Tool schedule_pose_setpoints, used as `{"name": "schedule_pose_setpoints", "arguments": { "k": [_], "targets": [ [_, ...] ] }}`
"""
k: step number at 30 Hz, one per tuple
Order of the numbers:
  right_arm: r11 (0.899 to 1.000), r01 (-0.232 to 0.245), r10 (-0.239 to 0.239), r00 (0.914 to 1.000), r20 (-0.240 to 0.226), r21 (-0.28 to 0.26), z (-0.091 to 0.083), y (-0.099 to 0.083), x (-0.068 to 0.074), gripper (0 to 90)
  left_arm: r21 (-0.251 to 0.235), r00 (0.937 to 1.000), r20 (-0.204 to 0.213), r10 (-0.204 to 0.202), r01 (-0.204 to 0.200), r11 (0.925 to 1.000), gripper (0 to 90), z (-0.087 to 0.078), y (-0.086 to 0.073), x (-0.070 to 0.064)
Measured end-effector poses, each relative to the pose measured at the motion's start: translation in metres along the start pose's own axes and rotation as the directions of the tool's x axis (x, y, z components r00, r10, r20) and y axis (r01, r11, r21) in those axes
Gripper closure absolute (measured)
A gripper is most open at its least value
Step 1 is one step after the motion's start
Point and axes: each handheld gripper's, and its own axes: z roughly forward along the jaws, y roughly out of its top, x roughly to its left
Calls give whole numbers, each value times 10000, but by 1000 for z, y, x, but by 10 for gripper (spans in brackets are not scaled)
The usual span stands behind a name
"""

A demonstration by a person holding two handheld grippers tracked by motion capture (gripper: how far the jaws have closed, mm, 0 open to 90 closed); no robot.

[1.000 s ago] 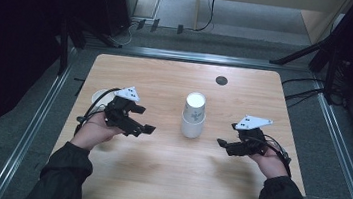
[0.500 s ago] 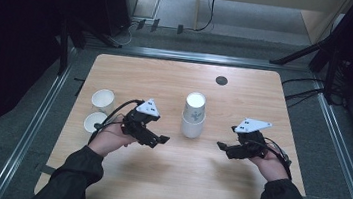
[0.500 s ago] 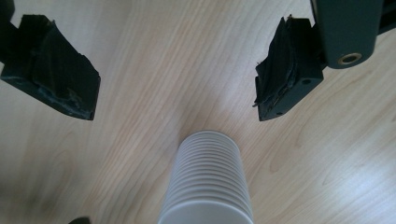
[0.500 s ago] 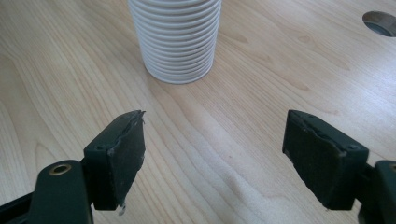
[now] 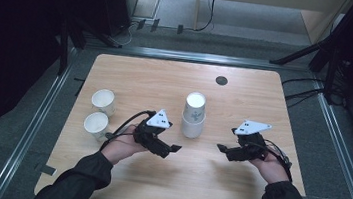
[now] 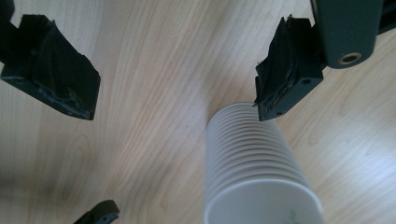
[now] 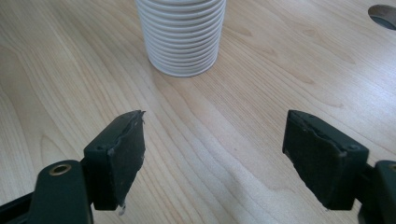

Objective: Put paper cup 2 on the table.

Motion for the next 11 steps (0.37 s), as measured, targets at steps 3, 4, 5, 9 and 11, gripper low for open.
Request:
{"name": "schedule_pose_setpoints", "arguments": {
  "k": [3,4,5,9,11],
  "targets": [
    [10000,14,-14,10000,-13,10,0,0,0,214,241,9997,41,239,-240,9994,143,5,0,-3],
    [10000,14,-14,10000,-13,11,0,0,0,214,255,9997,77,226,-228,9994,143,6,-1,-4],
    [10000,16,-16,10000,-11,3,0,-1,0,214,266,9996,142,240,-243,9994,143,7,-1,-4],
    [10000,18,-18,10000,-52,22,0,-1,0,214,415,9996,132,252,-258,9988,142,10,-3,-4],
    [9999,77,-76,10000,-57,95,1,-1,0,214,562,9998,104,161,-167,9983,143,12,-4,-1]
  ]
}}
